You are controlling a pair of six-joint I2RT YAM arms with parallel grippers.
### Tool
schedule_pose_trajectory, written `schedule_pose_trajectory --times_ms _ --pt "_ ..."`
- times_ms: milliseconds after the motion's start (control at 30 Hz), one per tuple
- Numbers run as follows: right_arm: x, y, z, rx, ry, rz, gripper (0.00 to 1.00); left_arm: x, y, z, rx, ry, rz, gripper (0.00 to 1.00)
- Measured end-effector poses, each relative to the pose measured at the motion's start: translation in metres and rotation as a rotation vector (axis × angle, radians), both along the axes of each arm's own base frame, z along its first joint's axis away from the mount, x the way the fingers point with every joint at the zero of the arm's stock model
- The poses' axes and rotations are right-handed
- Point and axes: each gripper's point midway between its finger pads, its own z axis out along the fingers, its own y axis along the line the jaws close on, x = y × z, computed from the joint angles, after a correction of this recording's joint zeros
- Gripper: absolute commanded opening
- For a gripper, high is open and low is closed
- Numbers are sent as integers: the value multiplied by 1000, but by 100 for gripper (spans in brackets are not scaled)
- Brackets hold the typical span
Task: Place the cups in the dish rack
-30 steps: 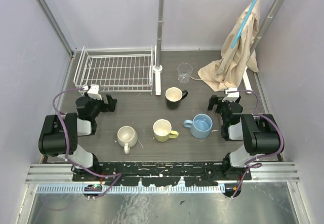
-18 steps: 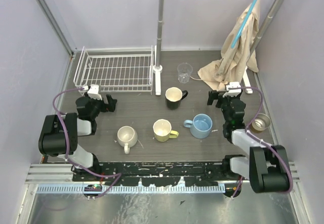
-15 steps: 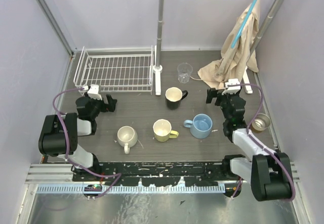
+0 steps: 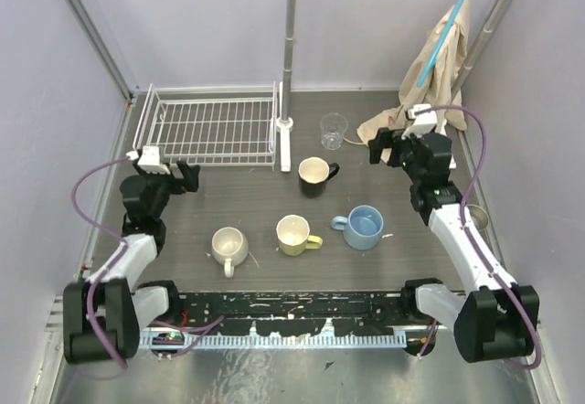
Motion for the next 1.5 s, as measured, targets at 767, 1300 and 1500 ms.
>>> schedule_pose_trajectory --times_ms 767,1300,1500 --pt "-99 309 -25 -83 552 720 74 -68 -10 102 -258 404 111 98" --pt "-162 379 -119 -251 778 840 69 -113 -12 127 -305 539 171 98" --pt "-163 382 -129 -251 795 838 66 -117 -14 128 -333 572 185 98"
